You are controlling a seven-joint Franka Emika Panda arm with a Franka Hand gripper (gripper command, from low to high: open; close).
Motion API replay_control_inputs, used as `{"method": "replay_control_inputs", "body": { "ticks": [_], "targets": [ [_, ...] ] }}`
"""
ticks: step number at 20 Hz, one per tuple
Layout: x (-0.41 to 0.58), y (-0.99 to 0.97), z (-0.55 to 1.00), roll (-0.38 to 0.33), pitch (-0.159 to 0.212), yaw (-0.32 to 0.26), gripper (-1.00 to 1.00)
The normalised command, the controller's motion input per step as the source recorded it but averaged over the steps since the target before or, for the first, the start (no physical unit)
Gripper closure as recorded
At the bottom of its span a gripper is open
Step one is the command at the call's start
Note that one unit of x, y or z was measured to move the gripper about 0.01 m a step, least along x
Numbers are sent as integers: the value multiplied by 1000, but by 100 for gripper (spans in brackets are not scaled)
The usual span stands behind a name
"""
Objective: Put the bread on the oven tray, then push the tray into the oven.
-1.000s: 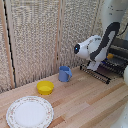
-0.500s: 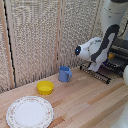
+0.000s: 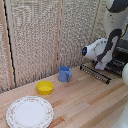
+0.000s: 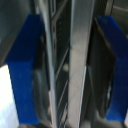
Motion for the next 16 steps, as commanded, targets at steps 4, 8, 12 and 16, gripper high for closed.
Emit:
{"method": "replay_control_inputs", "body": {
  "ticks": [4,8,12,16],
  "targets": [
    [-72,-578,0,0,-29,14,100],
    [-19,-31,42,5,-2,4,-100],
    [109,253,316,9,30,-14,-100],
    [273,376,383,37,89,-21,-100]
  ]
}}
